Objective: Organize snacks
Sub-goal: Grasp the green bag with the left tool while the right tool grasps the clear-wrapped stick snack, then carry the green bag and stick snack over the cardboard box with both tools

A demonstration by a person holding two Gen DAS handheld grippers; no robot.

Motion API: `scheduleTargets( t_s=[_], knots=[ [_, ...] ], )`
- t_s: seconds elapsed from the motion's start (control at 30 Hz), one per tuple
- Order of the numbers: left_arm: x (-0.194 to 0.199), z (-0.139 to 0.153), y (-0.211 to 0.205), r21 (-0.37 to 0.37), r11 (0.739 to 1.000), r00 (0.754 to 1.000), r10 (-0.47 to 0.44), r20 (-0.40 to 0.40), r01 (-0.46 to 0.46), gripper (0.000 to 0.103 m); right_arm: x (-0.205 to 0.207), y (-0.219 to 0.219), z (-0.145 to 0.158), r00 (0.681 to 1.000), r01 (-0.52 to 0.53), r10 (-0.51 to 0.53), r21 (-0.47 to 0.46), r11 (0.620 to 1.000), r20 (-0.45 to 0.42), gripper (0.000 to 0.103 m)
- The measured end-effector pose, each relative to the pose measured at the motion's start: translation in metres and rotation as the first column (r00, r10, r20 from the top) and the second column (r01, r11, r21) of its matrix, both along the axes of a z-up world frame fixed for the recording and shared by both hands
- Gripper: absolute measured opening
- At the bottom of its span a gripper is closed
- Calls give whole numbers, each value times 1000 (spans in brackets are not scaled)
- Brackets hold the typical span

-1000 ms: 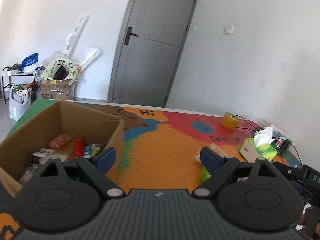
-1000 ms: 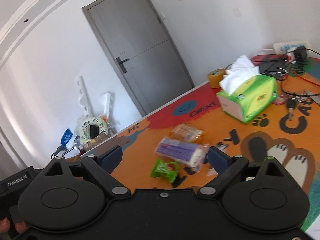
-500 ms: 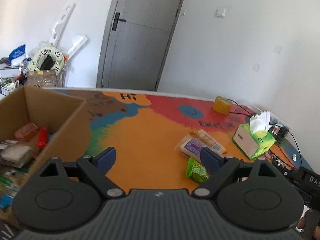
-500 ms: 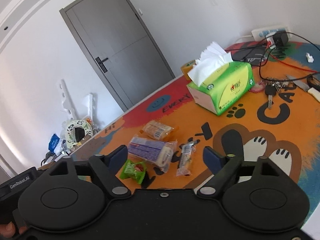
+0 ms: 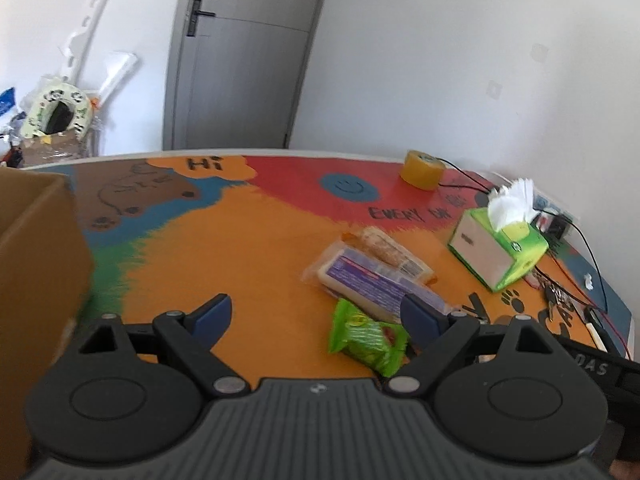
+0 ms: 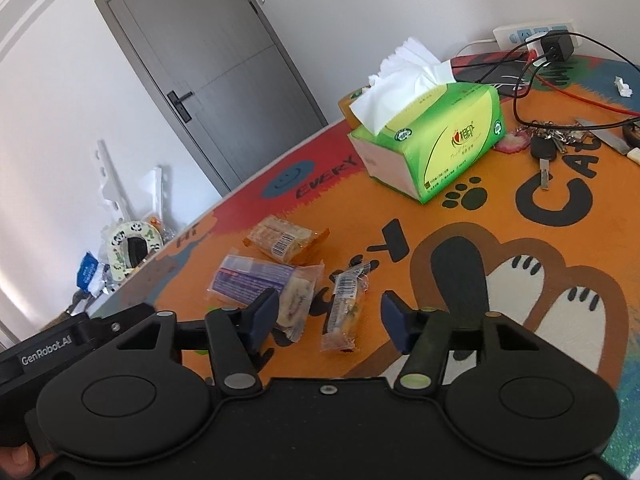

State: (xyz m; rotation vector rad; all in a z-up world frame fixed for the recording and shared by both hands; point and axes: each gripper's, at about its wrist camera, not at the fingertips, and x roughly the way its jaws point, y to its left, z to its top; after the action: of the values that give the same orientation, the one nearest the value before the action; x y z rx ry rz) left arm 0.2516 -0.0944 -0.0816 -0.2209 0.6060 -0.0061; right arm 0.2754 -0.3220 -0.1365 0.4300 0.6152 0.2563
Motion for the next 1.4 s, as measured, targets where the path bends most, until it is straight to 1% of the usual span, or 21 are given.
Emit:
scheduleTargets(
  t_s=[0.07,0.2,0.33,0.47,0.5,0.53,0.57,0.6,0.63,0.67,0.7,0.77,0.83,0.87,0.93,1.1,1.4],
  knots=[
    [7,-7,-8,14,1000,1000,-11,-16,12,90,4,3,-2,1000,-3,3,-11,1000,-5,55],
    [19,-20,-17,15,1000,998,-21,-51,22,90,11,8,-6,1000,-7,6,-40,999,-11,54],
    [29,-29,-24,29,999,998,-22,-65,24,90,16,13,-9,1000,-19,17,-61,998,-21,47],
    [36,-37,-25,21,1000,997,-19,-81,20,89,19,16,-14,999,-22,20,-67,998,-30,42],
    [37,-38,-26,23,1000,996,-13,-85,15,88,19,17,-14,999,-21,19,-69,997,-30,40],
    [38,-40,-26,30,1000,996,-6,-87,8,87,20,17,-14,999,-22,20,-70,997,-30,35],
    [37,-40,-27,41,999,997,-5,-78,8,82,20,16,-15,999,-20,18,-72,997,-30,31],
    [37,-41,-29,48,999,997,-8,-74,12,79,20,15,-15,999,-17,15,-72,997,-33,24],
    [36,-41,-29,47,999,998,-14,-69,17,70,20,14,-16,999,-17,15,-67,998,-38,21],
    [35,-40,-28,40,999,998,-16,-66,19,60,20,13,-17,999,-20,18,-60,998,-37,20],
    [35,-40,-28,35,999,998,-16,-64,18,55,19,13,-17,999,-21,19,-61,998,-33,20],
    [35,-40,-27,22,1000,998,-19,-64,20,34,16,13,-17,1000,-21,19,-66,998,-22,20],
    [34,-41,-25,8,1000,998,-16,-61,16,30,14,13,-16,1000,-22,21,-60,998,-16,20],
    [33,-41,-22,-13,1000,998,-19,-63,18,28,13,13,-14,1000,-22,22,-61,998,-13,20],
    [30,-39,-20,-38,999,998,-24,-60,21,26,10,11,-12,1000,-21,21,-55,998,-5,20],
    [15,-30,-16,-44,999,999,-22,-29,21,25,0,8,-6,1000,-21,22,-22,1000,20,20],
    [-15,-9,4,-65,998,1000,4,25,-3,25,-18,21,15,993,-69,70,-15,998,97,20]
  ],
)
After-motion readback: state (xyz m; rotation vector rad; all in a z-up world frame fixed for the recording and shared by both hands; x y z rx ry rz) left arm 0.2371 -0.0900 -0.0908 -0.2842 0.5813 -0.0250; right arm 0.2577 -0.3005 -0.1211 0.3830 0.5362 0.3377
